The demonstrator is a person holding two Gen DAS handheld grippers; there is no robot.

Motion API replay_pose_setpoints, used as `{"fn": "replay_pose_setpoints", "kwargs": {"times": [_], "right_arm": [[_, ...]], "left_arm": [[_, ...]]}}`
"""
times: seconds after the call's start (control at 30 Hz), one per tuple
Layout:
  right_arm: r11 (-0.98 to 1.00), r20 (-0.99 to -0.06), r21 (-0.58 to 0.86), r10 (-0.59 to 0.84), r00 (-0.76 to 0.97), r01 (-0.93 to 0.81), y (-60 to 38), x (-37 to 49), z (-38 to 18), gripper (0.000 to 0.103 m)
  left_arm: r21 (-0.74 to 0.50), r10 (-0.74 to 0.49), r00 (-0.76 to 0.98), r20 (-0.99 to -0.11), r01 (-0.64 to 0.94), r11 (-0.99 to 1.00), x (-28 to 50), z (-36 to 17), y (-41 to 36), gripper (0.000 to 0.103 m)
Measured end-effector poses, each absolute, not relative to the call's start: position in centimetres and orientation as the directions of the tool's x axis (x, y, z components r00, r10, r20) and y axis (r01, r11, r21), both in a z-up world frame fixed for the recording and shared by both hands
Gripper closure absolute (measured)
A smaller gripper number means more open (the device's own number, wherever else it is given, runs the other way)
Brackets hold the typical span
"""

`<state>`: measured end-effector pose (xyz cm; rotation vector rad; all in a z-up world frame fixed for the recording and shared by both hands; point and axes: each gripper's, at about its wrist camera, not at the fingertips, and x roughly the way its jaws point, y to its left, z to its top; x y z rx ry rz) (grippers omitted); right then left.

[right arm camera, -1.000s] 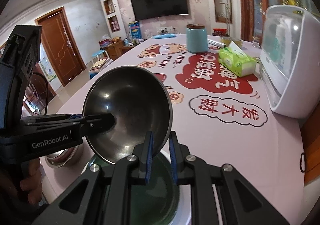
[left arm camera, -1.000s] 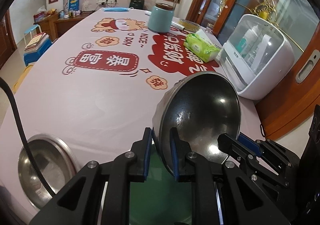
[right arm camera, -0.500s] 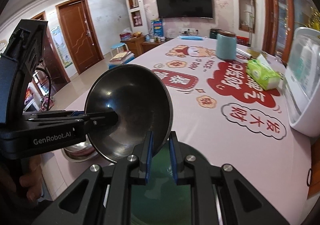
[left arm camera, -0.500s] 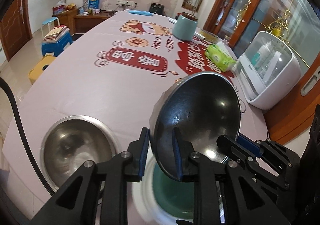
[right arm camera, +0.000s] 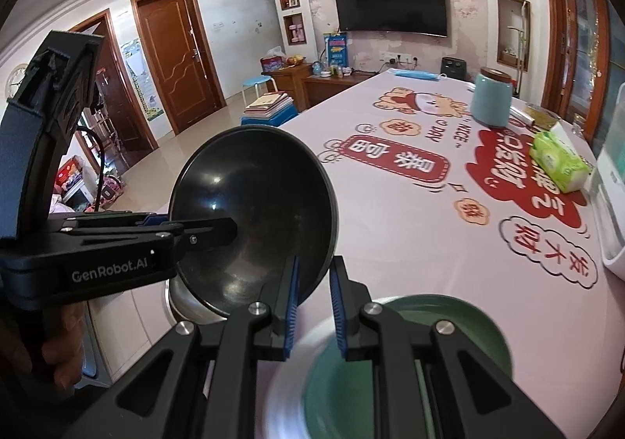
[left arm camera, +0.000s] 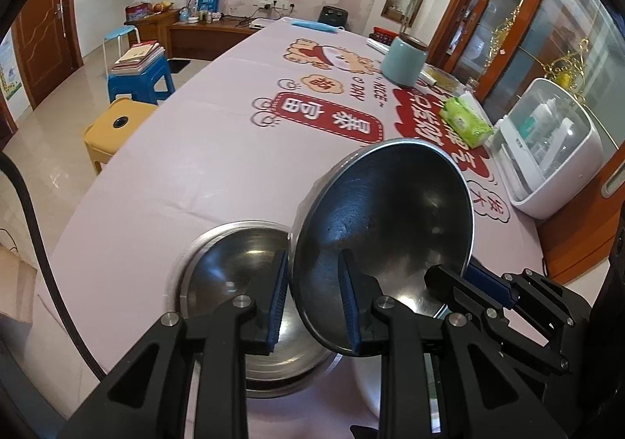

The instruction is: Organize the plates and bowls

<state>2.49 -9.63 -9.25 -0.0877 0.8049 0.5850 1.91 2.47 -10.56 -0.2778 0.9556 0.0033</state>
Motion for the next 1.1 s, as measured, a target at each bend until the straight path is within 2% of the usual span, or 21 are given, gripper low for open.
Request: {"fn": "replay_pose_setpoints", "kwargs": {"times": [0.43,0.57,0.97,1.03,1.1], "right_arm": [[0.86,-0.742,0.174,0.435,0.511,-0.479,-4.8,2.0,-10.6,0.087],[0.875,-0.759,0.176,0.412,0.504,-0.45,-3.9,1.7,-11.2,0.087],[0.939,-0.772,0.186,0.321,0.549,-0.289,-2.7,0.1,-12.4,0.086],[0.949,-0.77,0.185,0.301,0.562,-0.254,-2.5,0.0,-12.5,0.086],[0.957,-0.769,0.191,0.284,0.573,-0.219,-2.4,-0.1,-12.6,0.086]], "left_arm": [[-0.227,-0.144,0.52,-0.842,-0.1,0.969,2.3,-11.9,7.4,0.078],[-0.225,-0.158,0.508,-0.847,-0.073,0.972,2.5,-12.3,8.3,0.071],[-0.209,-0.234,0.483,-0.843,0.107,0.972,3.6,-12.4,9.2,0.064],[-0.201,-0.242,0.482,-0.842,0.136,0.97,3.7,-12.3,9.2,0.057],[-0.197,-0.253,0.483,-0.838,0.164,0.967,4.0,-12.2,9.5,0.054]]}}
